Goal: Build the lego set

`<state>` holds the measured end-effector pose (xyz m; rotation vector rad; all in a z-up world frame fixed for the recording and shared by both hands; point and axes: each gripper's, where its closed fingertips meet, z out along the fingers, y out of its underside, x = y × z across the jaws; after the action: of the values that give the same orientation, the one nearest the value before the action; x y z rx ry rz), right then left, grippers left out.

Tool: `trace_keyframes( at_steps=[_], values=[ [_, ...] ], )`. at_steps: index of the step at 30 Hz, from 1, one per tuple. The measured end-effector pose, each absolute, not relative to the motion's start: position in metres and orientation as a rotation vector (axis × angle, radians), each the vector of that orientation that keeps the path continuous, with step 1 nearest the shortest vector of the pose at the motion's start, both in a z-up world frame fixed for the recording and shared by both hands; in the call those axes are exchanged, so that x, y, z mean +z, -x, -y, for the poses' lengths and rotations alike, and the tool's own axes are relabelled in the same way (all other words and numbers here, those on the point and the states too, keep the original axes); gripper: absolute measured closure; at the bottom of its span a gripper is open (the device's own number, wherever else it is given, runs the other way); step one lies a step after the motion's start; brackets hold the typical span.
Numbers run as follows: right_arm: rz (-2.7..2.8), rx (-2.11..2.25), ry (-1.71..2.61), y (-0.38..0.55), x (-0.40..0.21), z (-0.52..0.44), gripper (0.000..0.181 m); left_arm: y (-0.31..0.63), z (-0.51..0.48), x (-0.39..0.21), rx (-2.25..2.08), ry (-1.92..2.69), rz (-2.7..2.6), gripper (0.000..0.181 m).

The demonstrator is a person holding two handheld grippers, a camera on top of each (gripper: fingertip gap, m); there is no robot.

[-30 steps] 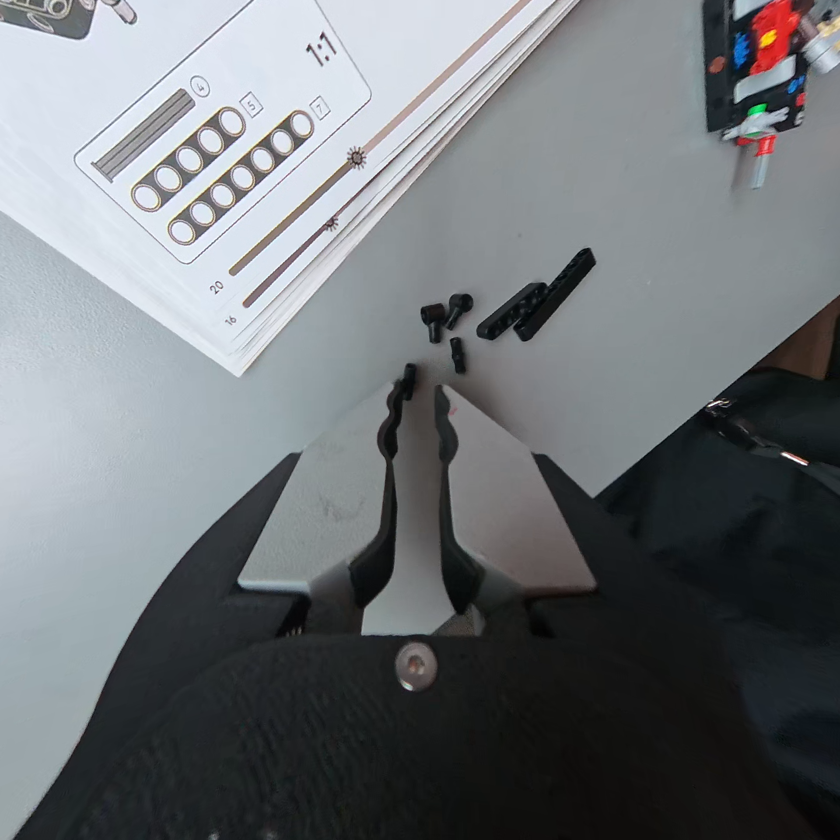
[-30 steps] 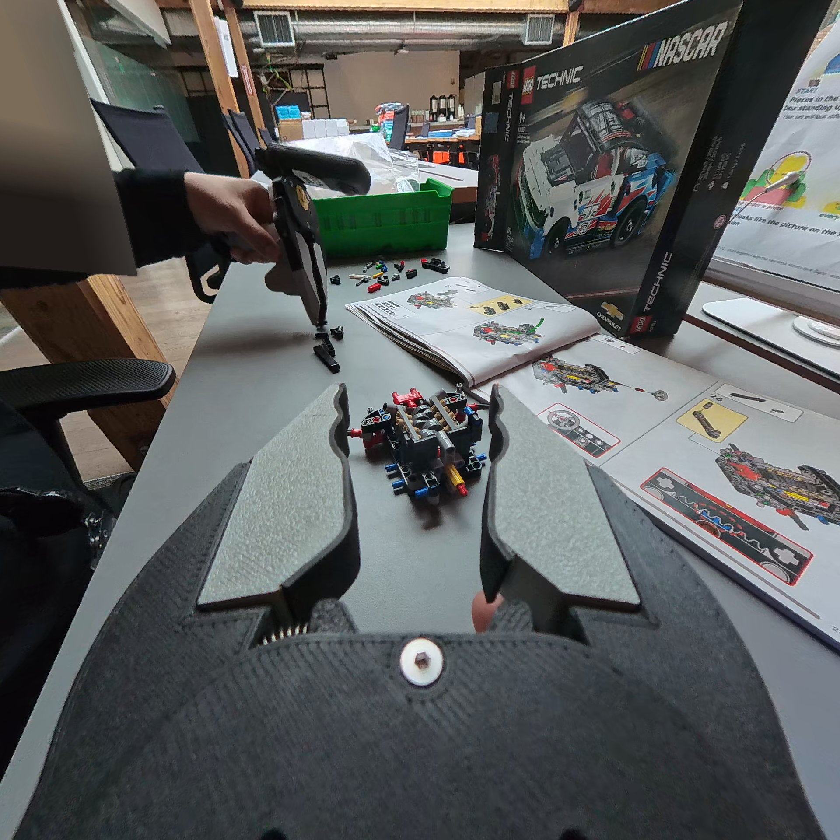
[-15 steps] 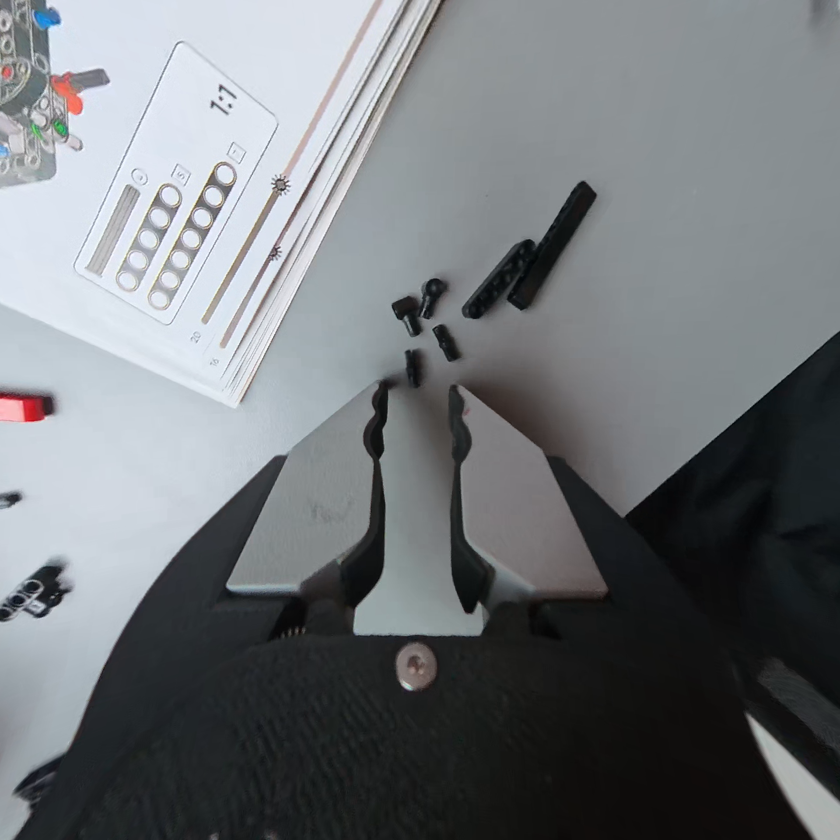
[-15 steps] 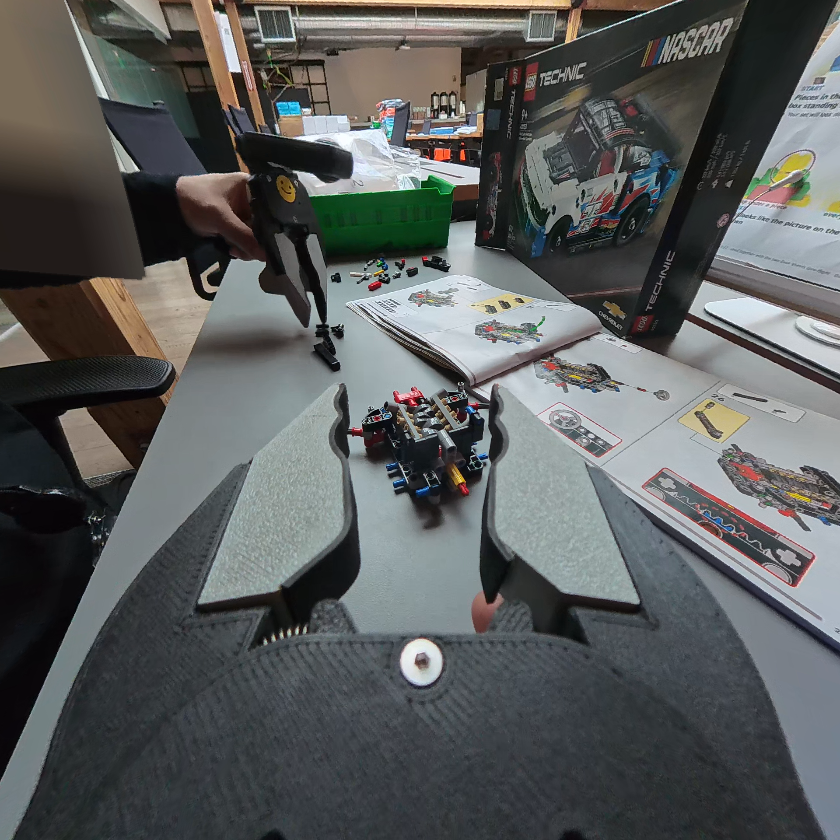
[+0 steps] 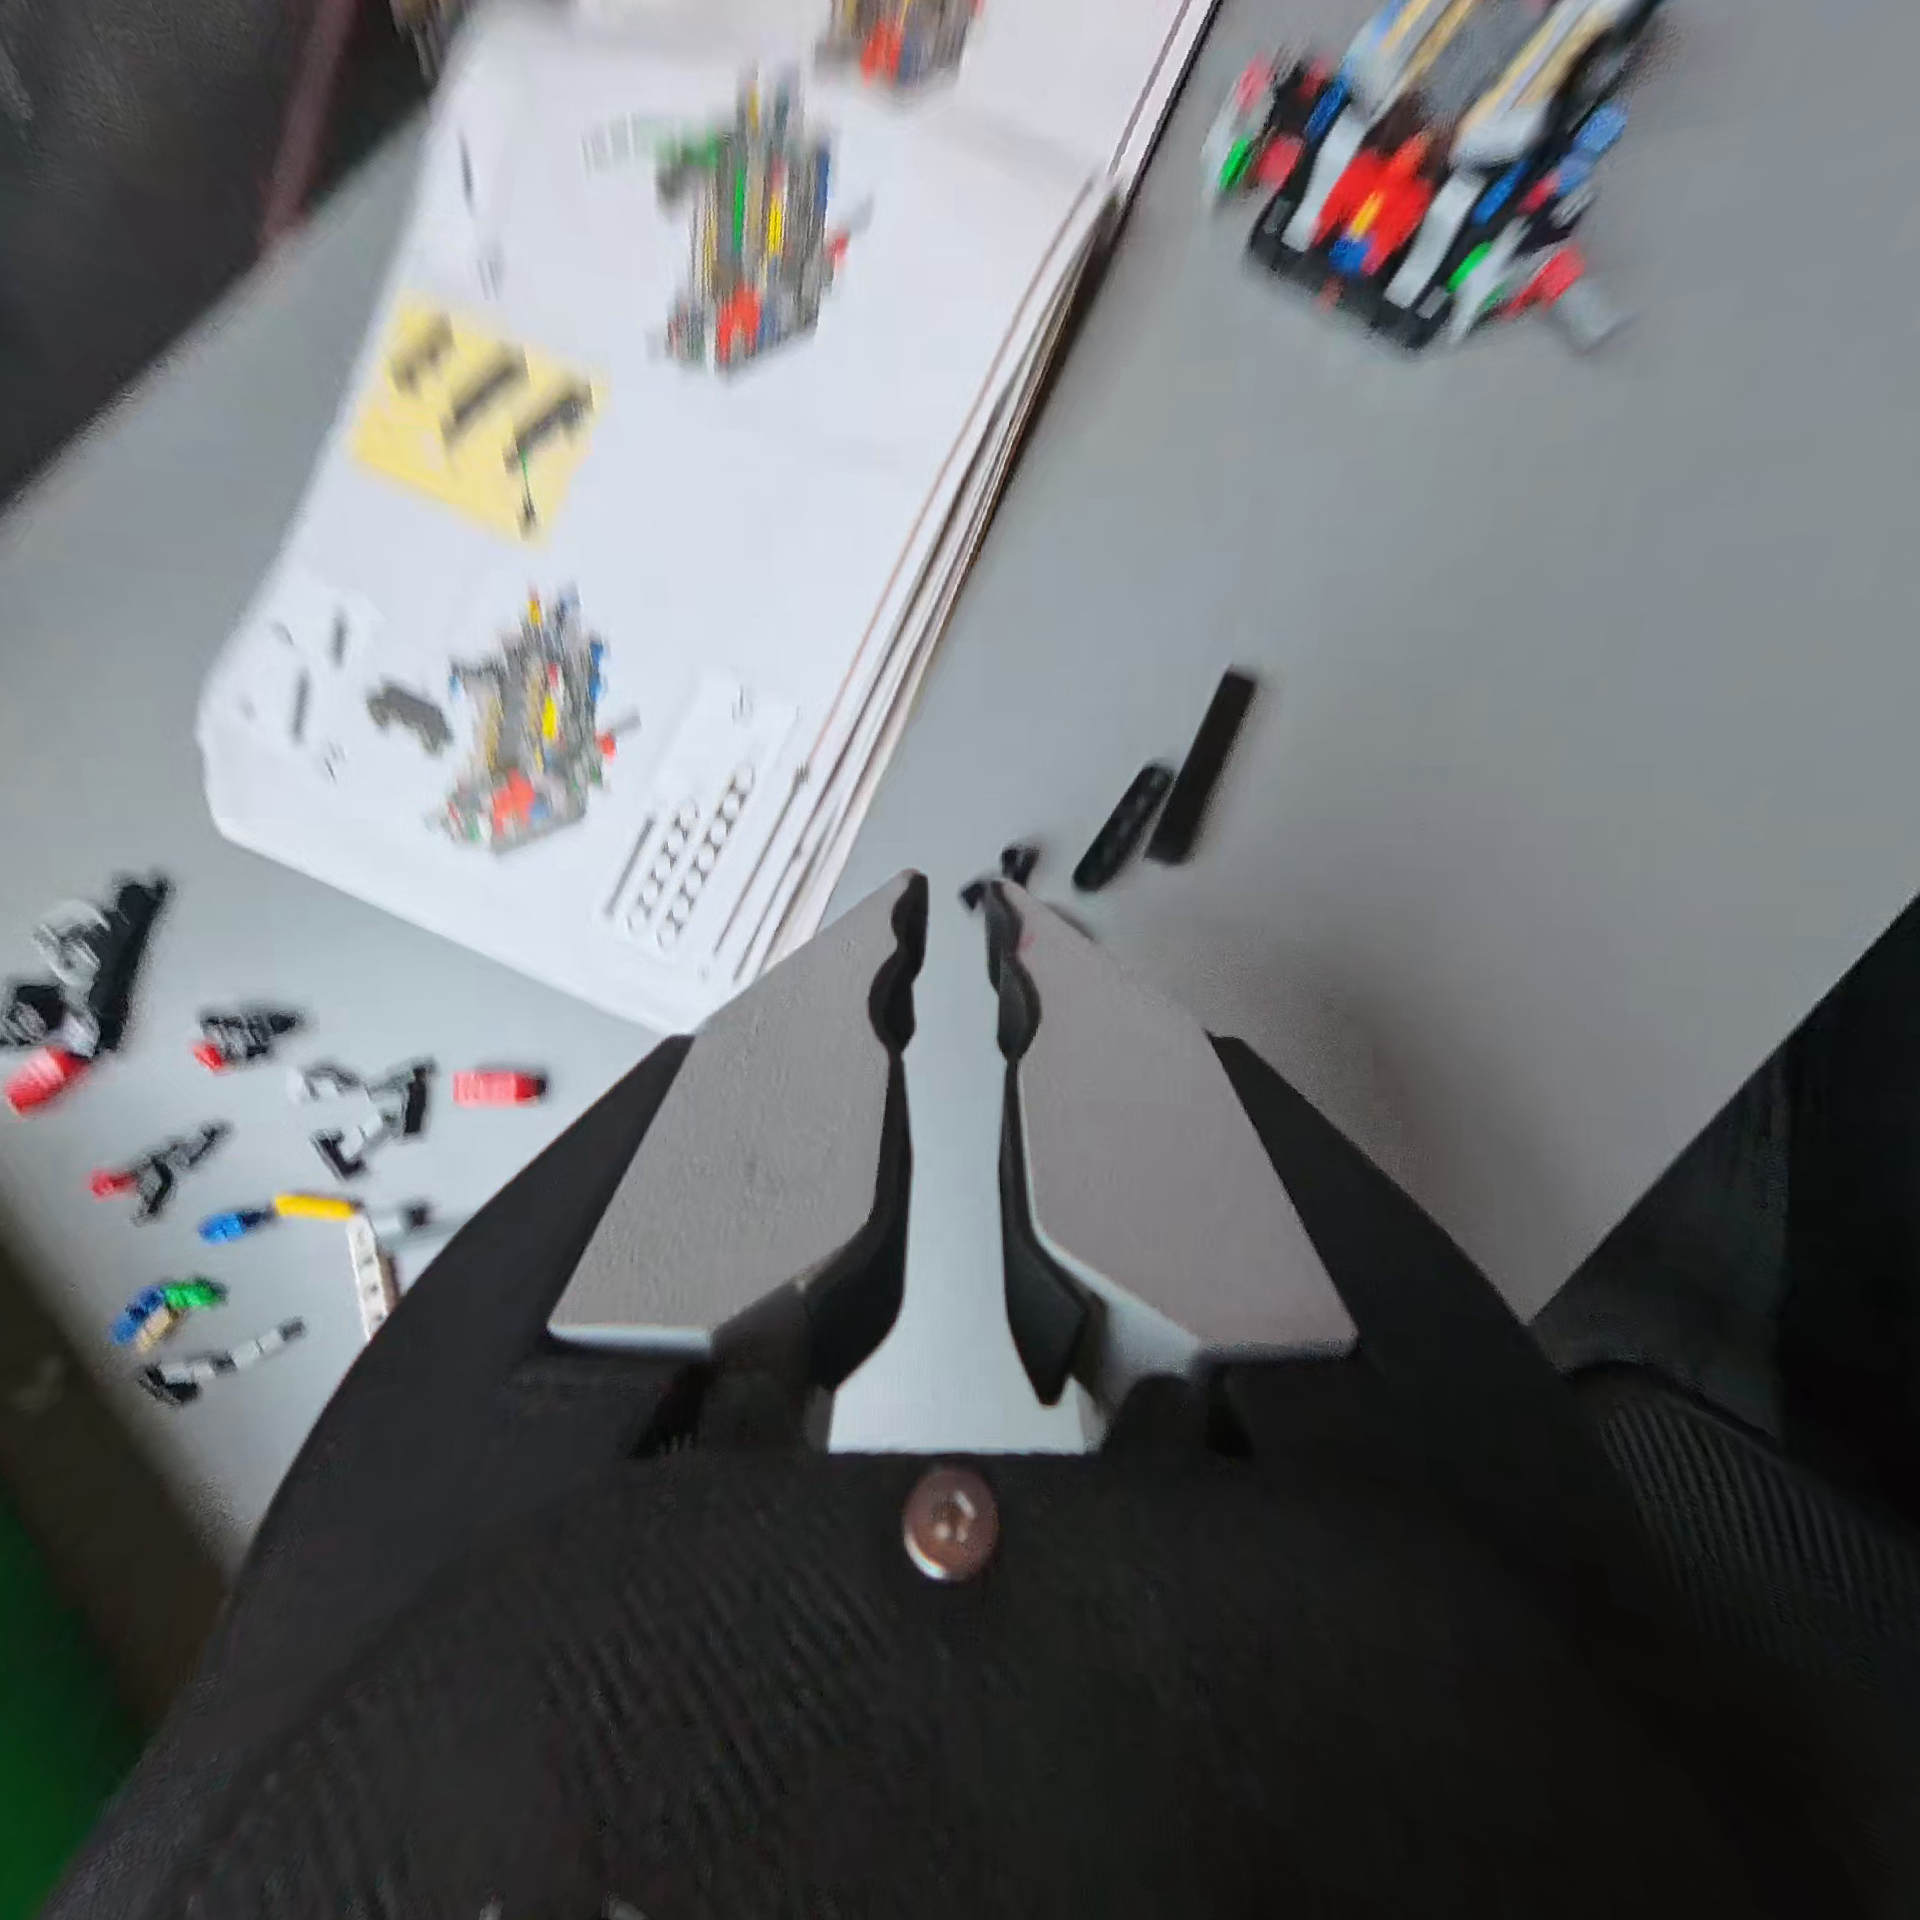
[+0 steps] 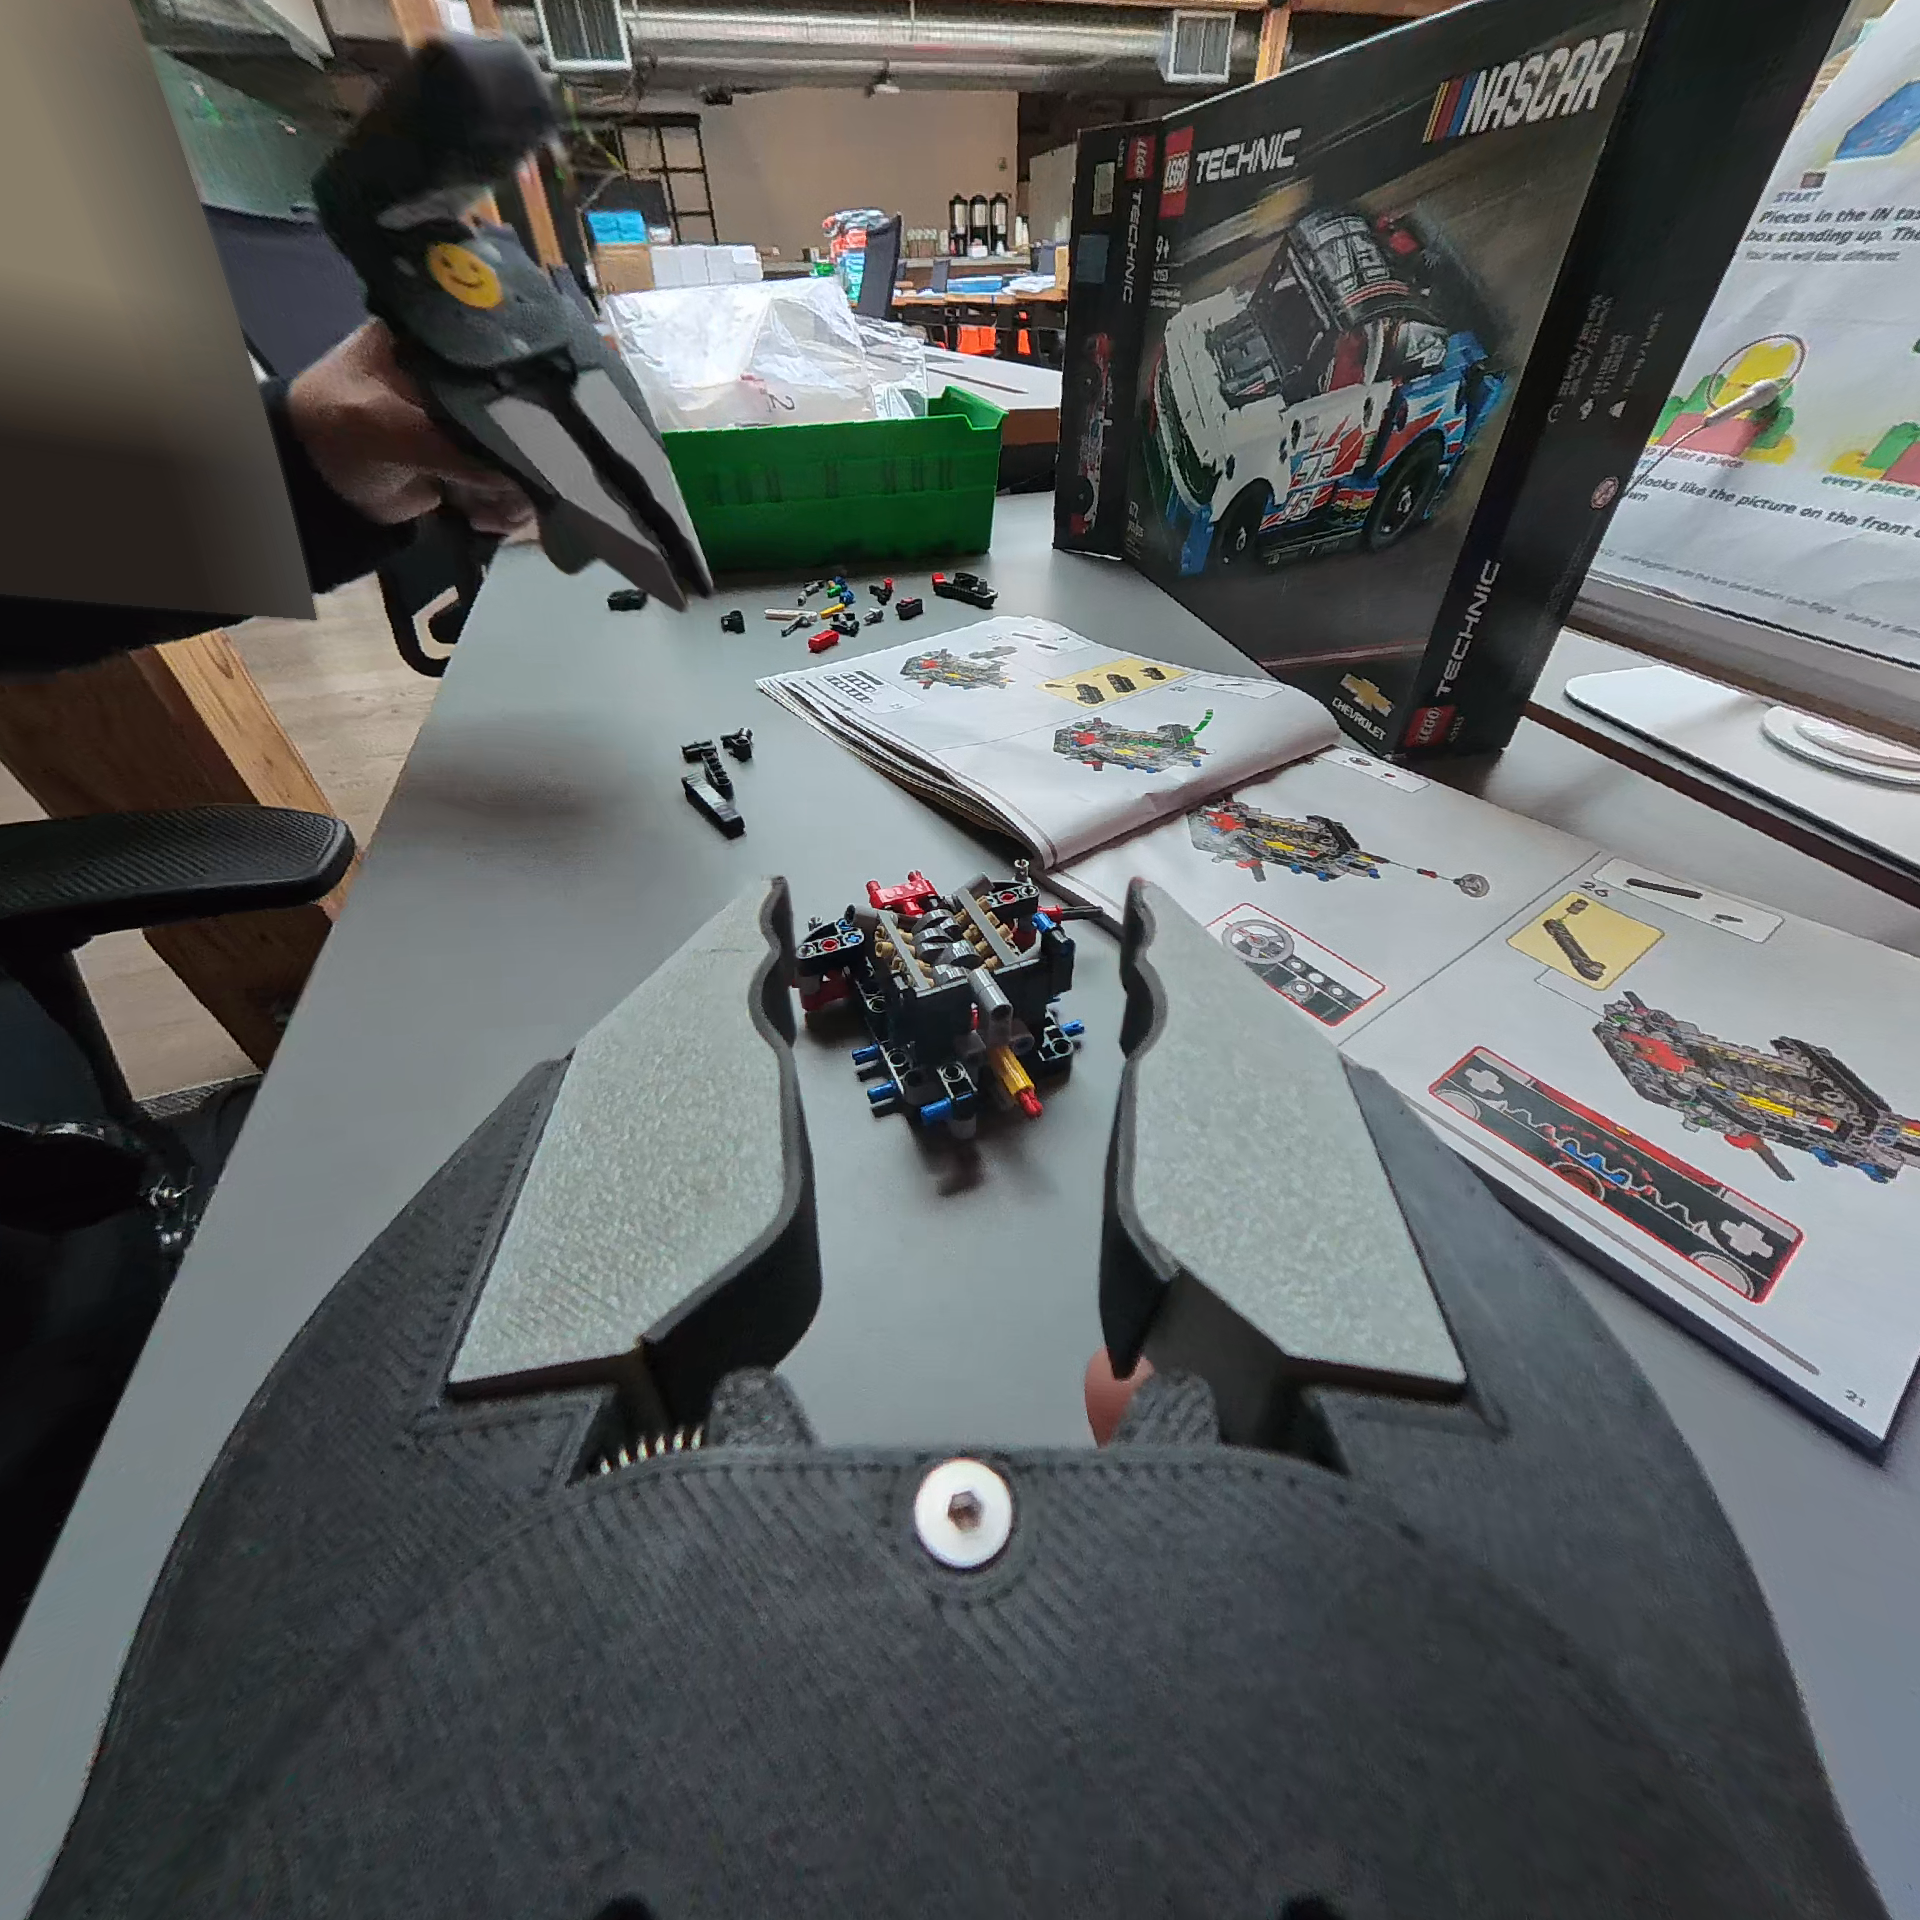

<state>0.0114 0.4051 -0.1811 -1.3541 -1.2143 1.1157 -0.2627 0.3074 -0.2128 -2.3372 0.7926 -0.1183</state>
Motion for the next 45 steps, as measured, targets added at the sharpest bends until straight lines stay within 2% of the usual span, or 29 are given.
trace_keyframes(
  at_steps=[1, 3, 4, 6, 8, 14, 15, 17, 22, 26, 32, 45],
  values=[
    [1.213, 1.105, 1.361, -0.011, -0.183, -0.407, 0.12, 0.252, -0.311, -0.2, -0.11, 2.244, -0.81, 0.171],
    [1.204, 1.078, 1.376, -0.012, -0.186, -0.413, 0.119, 0.238, -0.321, -0.183, -0.063, 2.085, -0.792, 0.156],
    [1.194, 1.063, 1.386, -0.013, -0.188, -0.417, 0.117, 0.238, -0.328, -0.18, -0.024, 2.033, -0.772, 0.156],
    [1.167, 1.044, 1.409, -0.016, -0.19, -0.425, 0.116, 0.252, -0.345, -0.178, 0.055, 1.979, -0.704, 0.173],
    [1.132, 1.029, 1.43, -0.019, -0.191, -0.434, 0.113, 0.274, -0.364, -0.172, 0.042, 1.914, -0.583, 0.172],
    [1.093, 0.888, 1.504, -0.02, -0.203, -0.462, 0.108, 0.325, -0.428, -0.131, 0.116, 1.645, -0.392, 0.141],
    [1.099, 0.852, 1.514, -0.019, -0.205, -0.466, 0.107, 0.329, -0.436, -0.126, 0.128, 1.616, -0.395, 0.14],
    [1.115, 0.792, 1.533, -0.017, -0.211, -0.472, 0.106, 0.334, -0.449, -0.12, 0.08, 1.58, -0.365, 0.151],
    [1.126, 0.746, 1.558, -0.009, -0.215, -0.485, 0.106, 0.352, -0.45, -0.132, -0.081, 1.622, -0.251, 0.155],
    [1.136, 0.735, 1.574, 0.001, -0.219, -0.498, 0.107, 0.361, -0.443, -0.116, -0.125, 1.555, -0.209, 0.156],
    [1.148, 0.741, 1.56, 0.01, -0.218, -0.508, 0.106, 0.371, -0.449, -0.13, -0.209, 1.604, -0.153, 0.145],
    [1.111, 0.732, 1.573, 0.008, -0.217, -0.516, 0.082, 0.386, -0.456, -0.163, -0.249, 1.653, -0.151, 0.125]
  ],
)
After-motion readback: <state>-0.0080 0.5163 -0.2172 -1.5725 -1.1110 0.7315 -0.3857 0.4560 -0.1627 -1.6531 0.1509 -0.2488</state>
